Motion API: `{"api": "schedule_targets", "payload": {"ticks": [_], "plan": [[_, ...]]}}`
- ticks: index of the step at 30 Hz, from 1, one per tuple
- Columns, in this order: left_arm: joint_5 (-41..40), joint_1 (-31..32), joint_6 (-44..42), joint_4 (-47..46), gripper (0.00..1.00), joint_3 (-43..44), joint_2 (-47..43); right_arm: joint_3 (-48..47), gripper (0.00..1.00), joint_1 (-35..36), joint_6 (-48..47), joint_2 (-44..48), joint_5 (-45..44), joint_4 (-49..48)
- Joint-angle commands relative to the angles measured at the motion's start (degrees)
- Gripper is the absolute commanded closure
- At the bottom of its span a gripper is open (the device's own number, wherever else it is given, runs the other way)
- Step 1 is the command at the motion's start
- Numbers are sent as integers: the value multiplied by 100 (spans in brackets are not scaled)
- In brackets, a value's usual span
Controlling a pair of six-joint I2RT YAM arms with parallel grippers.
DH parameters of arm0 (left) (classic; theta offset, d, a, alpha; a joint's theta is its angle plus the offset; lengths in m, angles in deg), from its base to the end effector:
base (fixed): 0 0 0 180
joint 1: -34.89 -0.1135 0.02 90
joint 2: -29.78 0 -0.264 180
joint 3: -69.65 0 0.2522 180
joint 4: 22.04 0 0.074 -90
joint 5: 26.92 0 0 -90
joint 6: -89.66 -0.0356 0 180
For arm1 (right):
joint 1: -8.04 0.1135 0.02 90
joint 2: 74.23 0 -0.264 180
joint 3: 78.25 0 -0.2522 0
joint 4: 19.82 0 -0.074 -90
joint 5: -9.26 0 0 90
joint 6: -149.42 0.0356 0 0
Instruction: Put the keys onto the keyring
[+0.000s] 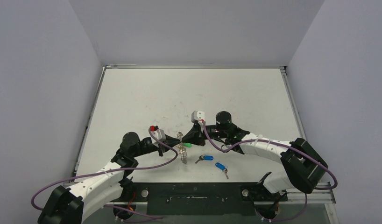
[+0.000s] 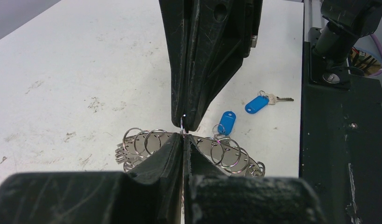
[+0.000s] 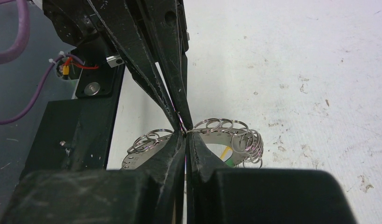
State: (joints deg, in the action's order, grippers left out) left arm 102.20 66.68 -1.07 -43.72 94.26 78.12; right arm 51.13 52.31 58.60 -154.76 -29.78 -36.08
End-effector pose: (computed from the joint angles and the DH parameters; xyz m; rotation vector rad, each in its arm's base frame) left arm 0.1386 -0.1123 0.2056 0.9712 1.3776 -0.9577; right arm 0.1875 0.2214 0.2254 -1.3138 1.4047 1.3214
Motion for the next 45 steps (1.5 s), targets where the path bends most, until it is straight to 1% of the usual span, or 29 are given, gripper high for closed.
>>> {"api": "schedule_targets", "payload": {"ticks": [1, 6, 9, 10, 11, 14, 19, 24, 28, 31, 38, 40, 43, 45], "plan": [[114, 11, -93, -340, 100, 146, -37, -220, 100, 29, 71, -104, 528, -550], [114, 11, -148, -300, 100, 163, -38, -247, 100, 20, 82, -62, 490, -420], [61, 9, -211, -211, 100, 185, -93, -400, 100, 11, 26, 10, 350, 40], [25, 7, -220, -163, 96, 181, -128, -456, 100, 11, -14, 37, 294, 206], [-12, 11, -241, -124, 89, 190, -156, -506, 100, 11, -48, 62, 249, 375], [-112, 11, -318, -52, 82, 174, -291, -592, 100, 20, -161, 113, 162, 767], [-167, 11, -379, 38, 82, 200, -361, -569, 100, 20, -160, 136, 117, 807], [-58, 11, -423, 164, 82, 275, -238, -559, 100, 29, -65, 122, 125, 720], [34, 11, -427, 237, 77, 321, -116, -559, 100, 29, -59, 138, 103, 708], [73, 9, -394, 248, 76, 345, -35, -559, 100, 36, -50, 145, 103, 719], [219, 11, -412, 210, 76, 406, 157, -524, 100, 44, 0, 157, 137, 658], [234, 11, -412, 196, 77, 442, 181, -524, 100, 46, 18, 151, 142, 646], [276, 11, -402, 180, 83, 478, 234, -515, 100, 60, 28, 152, 143, 623], [306, 11, -401, 171, 91, 490, 258, -515, 100, 65, 29, 137, 142, 626]]}}
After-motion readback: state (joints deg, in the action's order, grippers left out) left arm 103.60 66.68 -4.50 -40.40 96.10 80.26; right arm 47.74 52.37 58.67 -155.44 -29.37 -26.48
